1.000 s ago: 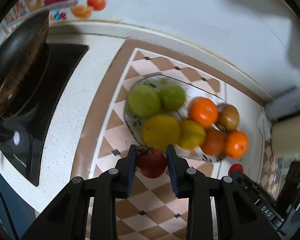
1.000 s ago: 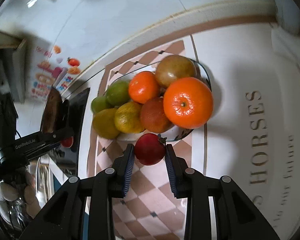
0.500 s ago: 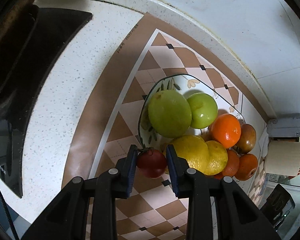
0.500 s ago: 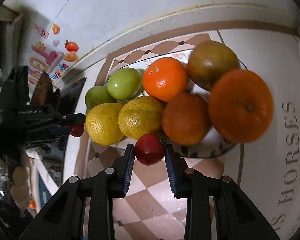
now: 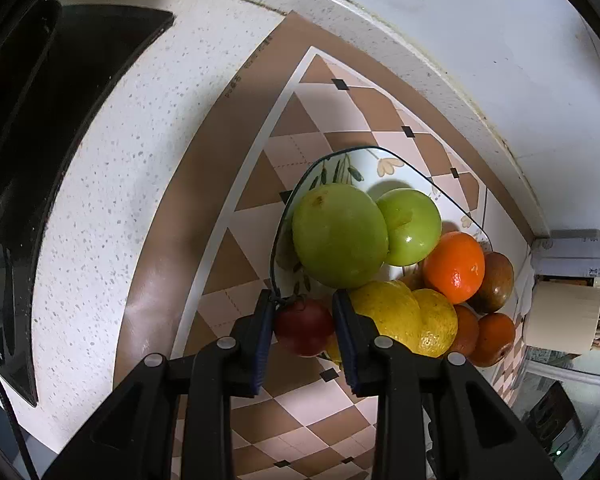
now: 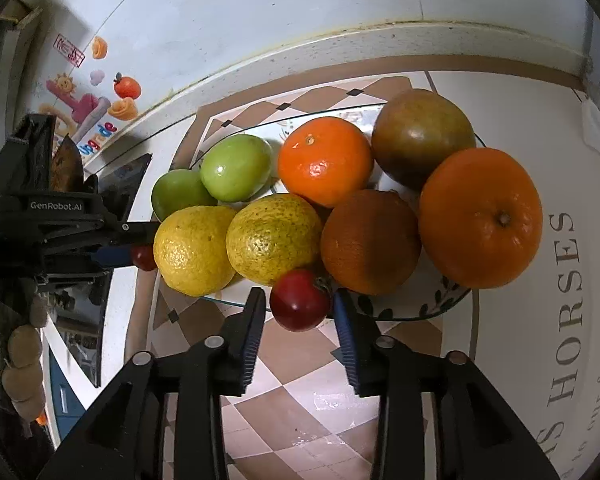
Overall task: Organize fruits
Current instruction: 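Open both tools to release the tomatoes on the plate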
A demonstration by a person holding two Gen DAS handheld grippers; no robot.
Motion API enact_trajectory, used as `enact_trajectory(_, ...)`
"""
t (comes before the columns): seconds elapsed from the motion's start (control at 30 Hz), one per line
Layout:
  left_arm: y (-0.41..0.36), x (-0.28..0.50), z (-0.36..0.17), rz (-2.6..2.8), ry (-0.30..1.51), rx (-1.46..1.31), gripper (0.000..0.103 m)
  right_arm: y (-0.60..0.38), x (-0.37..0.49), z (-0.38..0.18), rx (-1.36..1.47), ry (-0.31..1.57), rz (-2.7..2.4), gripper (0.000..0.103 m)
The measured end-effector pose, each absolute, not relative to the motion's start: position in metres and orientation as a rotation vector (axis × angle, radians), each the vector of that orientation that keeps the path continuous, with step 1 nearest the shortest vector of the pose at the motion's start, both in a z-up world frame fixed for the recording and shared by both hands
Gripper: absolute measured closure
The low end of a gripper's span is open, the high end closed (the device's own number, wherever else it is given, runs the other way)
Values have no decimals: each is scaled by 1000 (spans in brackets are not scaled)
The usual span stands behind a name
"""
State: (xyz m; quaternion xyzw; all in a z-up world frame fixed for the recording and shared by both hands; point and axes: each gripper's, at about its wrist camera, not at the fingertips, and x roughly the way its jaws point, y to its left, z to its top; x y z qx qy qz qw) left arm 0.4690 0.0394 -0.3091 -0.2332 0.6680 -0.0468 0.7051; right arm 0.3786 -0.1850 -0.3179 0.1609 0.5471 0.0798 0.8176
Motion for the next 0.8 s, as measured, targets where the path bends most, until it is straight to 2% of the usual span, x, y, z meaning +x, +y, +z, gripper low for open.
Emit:
enact_trajectory(0.13, 39, 470, -309, -94, 1490, -506, 74, -185, 376, -316, 345, 1162, 159, 48)
enact_trajectory(0.3, 36, 470, -306, -83, 1489, -473, 73, -187, 372, -310, 350, 1167, 152, 46)
enact_trajectory(0.33, 36, 468, -303, -73, 1482, -458, 73, -189, 370, -306, 348, 1169, 145, 41)
enact_trajectory(0.37, 36, 466, -300, -63, 1475, -444, 73, -190, 369, -303, 342, 1168, 138, 31)
enact_trajectory(0.43, 34, 458, -292, -48, 1453, -396, 72, -195, 364, -292, 295, 1163, 98, 16)
enact_trajectory(0.47, 32, 453, -287, -40, 1441, -368, 71, -196, 362, -287, 273, 1162, 82, 12)
enact_trajectory(0.53, 26, 440, -276, -21, 1403, -299, 52, -200, 358, -279, 224, 1169, 50, 9)
enact_trajectory(0.57, 23, 433, -271, -15, 1386, -274, 46, -202, 357, -275, 196, 1177, 29, 8)
enact_trajectory(0.63, 17, 418, -261, 0, 1355, -224, 24, -209, 354, -268, 168, 1180, 2, 7)
enact_trajectory(0.73, 7, 398, -248, 23, 1313, -156, 10, -219, 347, -255, 142, 1169, -25, 5)
enact_trajectory(0.8, 1, 386, -238, 26, 1280, -121, 9, -223, 341, -245, 131, 1156, -30, 5)
